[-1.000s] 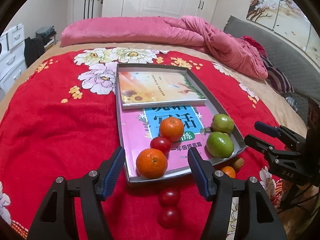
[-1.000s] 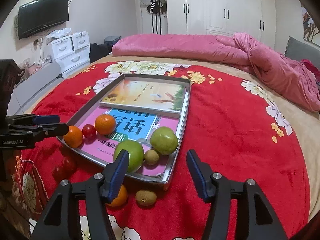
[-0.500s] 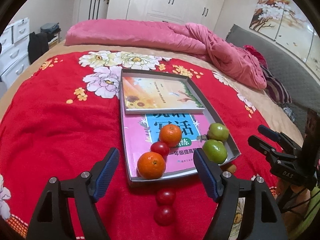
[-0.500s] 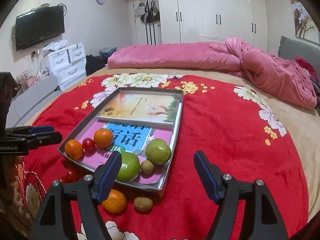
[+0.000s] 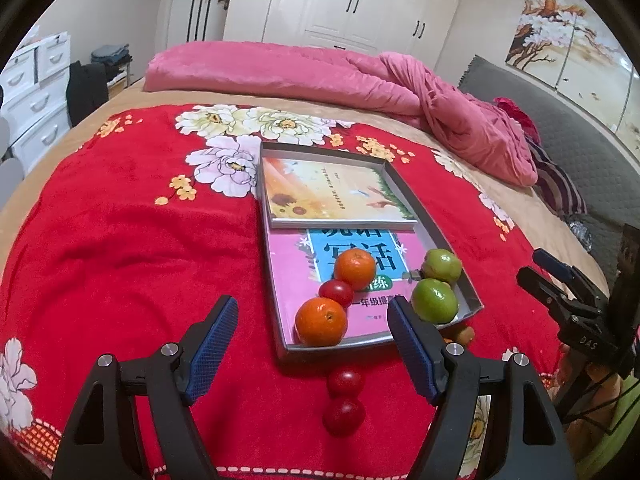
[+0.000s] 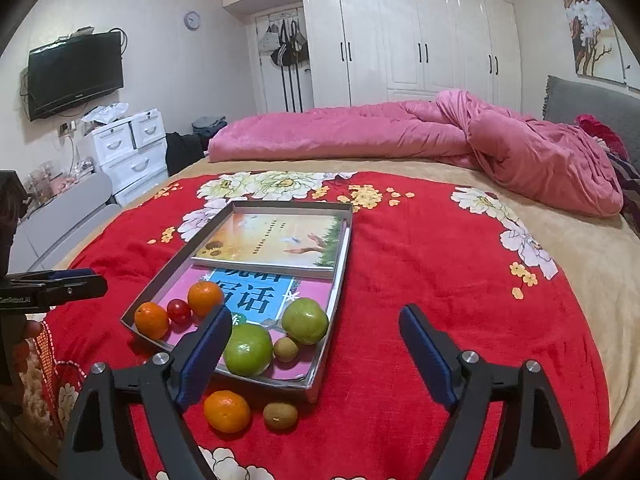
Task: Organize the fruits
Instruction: 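Move the left tool to a red tomato while the right tool approaches the loose orange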
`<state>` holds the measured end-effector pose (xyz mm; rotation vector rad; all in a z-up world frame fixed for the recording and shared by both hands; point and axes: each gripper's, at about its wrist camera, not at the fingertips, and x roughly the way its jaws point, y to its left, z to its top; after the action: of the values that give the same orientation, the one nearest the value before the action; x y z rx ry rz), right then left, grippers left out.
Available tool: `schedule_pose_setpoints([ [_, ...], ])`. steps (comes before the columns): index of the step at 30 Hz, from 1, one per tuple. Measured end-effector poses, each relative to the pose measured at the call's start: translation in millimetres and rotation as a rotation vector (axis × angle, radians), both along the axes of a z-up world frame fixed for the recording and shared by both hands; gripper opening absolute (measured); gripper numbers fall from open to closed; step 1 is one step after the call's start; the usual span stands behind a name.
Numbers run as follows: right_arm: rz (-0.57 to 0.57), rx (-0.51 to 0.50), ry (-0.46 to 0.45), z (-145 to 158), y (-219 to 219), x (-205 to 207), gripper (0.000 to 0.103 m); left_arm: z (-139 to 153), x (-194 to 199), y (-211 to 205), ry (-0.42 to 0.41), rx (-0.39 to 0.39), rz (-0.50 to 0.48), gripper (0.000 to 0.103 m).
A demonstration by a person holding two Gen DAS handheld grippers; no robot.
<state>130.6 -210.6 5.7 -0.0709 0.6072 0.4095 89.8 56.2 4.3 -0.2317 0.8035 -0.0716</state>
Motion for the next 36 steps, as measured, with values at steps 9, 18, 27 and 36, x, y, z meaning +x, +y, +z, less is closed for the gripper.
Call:
schedule_pose_setpoints([
  [9, 0.057, -0.020, -0.013, 2, 13, -12, 0.088, -3, -5, -12, 0.018, 0.015, -0.037, 0.081],
  [18, 0.136, -0.070, -0.009, -2, 31, -28, 0.088, -9, -11, -21, 0.060, 0.009, -0.066, 0.081],
  [27, 0.199, -0.103, 0.018, -10, 46, -39, 0.088, -14, -19, -23, 0.096, 0.007, -0.075, 0.081],
  [36, 0.245, -0.149, 0.079, -24, 56, -41, 0.088, -37, -26, -28, 0.189, -0.021, -0.087, 0.081],
])
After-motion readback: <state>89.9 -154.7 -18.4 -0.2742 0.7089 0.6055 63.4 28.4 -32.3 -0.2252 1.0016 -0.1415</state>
